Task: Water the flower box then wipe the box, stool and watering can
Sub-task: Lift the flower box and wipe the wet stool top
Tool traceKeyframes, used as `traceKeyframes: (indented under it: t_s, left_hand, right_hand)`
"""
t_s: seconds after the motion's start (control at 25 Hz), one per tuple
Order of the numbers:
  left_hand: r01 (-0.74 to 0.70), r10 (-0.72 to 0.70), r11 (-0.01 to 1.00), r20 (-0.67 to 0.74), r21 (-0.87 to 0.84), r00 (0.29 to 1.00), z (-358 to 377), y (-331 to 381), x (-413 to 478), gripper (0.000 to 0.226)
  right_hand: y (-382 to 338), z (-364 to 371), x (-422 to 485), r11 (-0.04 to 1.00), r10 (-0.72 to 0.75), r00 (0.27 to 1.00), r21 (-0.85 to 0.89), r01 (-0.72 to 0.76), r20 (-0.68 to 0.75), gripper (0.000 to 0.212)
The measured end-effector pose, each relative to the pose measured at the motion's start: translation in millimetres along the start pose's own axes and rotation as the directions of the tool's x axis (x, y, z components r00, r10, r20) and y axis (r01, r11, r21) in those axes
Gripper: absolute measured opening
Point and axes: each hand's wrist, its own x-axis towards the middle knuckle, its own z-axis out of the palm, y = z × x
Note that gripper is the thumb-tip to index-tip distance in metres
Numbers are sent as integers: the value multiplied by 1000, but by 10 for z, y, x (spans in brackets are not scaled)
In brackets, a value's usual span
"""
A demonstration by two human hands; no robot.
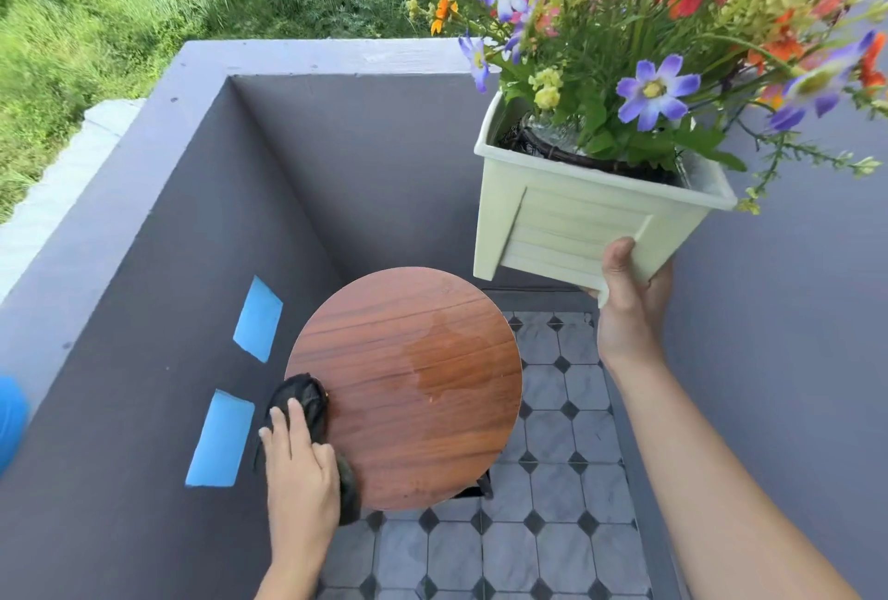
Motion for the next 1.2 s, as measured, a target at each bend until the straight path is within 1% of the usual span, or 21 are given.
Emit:
traceKeyframes:
  t_s: [0.04,0.08,0.2,0.32,0.36,0.4,0.44,0.52,0.56,0.64,0.68,0.72,0.76,0.8,0.88,0.92,1.08,1.2]
  left_hand:
    - [-51,50,998,23,37,998,55,-34,-160,59]
    - [-127,123,986,44,111,991,120,-63,-286,61]
    - [-286,260,895,122,343,958,284,53,-547,68]
    - [-493,441,762,221,419,870,469,322,-764,87]
    - [-556,484,718,273,419,831,555,410,-832,90]
    - [-607,505,697,340,382,793,630,535,-867,92]
    - [-631,498,697,403,341,768,692,681,-866,94]
    - [-643,464,702,489,307,739,823,972,-780,101]
    - [-647,453,708,522,283,723,866,1134,-701,98]
    - [-656,493,720,499,227,713,869,1453,-444,70]
    - [-648,506,742,492,169,708,876,1586,-274,62]
    - [-648,503,737,484,193,716,910,1685,-89,59]
    - [-628,473,740,479,240,740,918,1762,84,59]
    - [-613,454,740,466,277,759,912,1833,263,58]
    - [-576,445,757,404,307,800,870,1886,634,57]
    - [-551,431,774,378,311,819,837,1856,801,56]
    - [-417,338,838,265,352,903,563,1503,1286,56]
    - [-290,247,911,176,292,953,275,1101,1285,57]
  right_hand:
    - [-7,-1,-16,1000,4,1000,-2,-4,2,62]
    - [-3,-8,-25,1000,2,1000,-4,-2,5,62]
    - [4,-54,-52,1000,-8,1000,-21,8,6,62]
    - [2,-88,-81,1000,-7,1000,-11,7,-1,59]
    - [-2,-104,-99,1000,-5,1000,-4,4,-3,61]
    - [0,-120,-108,1000,-7,1000,0,7,-4,62]
    - [3,-144,-116,1000,-12,1000,-3,12,-7,62]
    - [-2,-191,-136,1000,-25,1000,-19,24,-14,60]
    - [-5,-211,-143,999,-35,999,-26,34,-19,56]
    - [-15,-250,-156,998,-47,999,-35,46,-22,44]
    - [-23,-270,-159,998,-48,998,-38,47,-26,39]
    - [-26,-291,-156,998,-51,998,-35,50,-27,34]
    - [-26,-319,-152,998,-55,998,-38,54,-26,30]
    - [-32,-342,-148,998,-56,998,-42,55,-21,30]
    - [-38,-392,-135,997,-47,999,-63,45,-25,40]
    - [-31,-417,-131,997,-50,998,-68,48,-31,41]
    - [6,-495,-138,995,-61,997,-84,58,-38,38]
    - [-14,-469,-175,995,-53,998,-89,50,-26,39]
